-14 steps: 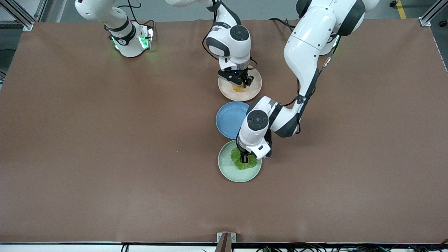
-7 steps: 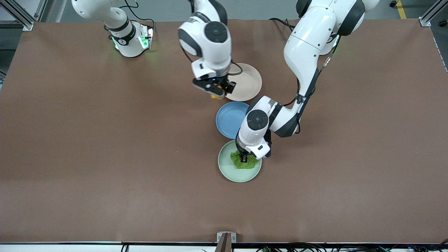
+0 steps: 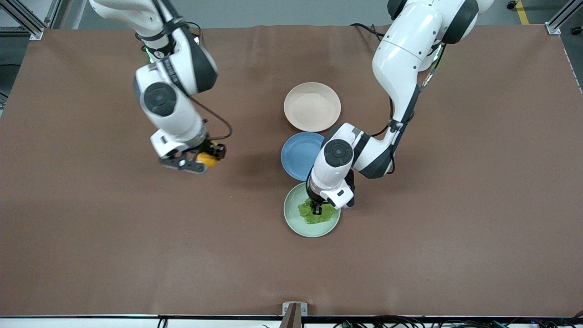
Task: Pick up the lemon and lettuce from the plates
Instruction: 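Lift the lemon and lettuce off their plates with both grippers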
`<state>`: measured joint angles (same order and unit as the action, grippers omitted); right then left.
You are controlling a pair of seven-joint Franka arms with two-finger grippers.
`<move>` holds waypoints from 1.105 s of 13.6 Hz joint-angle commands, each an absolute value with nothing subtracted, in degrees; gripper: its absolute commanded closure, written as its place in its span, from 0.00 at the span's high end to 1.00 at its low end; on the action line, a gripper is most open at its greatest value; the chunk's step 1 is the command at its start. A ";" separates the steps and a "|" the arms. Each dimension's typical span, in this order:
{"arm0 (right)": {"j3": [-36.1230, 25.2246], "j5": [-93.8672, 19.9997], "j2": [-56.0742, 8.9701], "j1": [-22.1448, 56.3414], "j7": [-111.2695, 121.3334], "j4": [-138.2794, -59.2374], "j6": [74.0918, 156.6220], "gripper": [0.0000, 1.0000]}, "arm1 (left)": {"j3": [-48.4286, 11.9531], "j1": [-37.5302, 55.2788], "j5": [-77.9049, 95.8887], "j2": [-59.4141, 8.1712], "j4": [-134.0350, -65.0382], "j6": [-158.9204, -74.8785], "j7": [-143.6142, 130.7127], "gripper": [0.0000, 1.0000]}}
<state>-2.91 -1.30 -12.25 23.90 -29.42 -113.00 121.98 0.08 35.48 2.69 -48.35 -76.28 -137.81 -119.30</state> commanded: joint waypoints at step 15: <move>-1.14 -1.76 -18.28 3.69 5.27 -134.12 154.51 0.04 | -5.01 12.06 6.68 -13.81 -110.35 -126.01 -88.33 0.01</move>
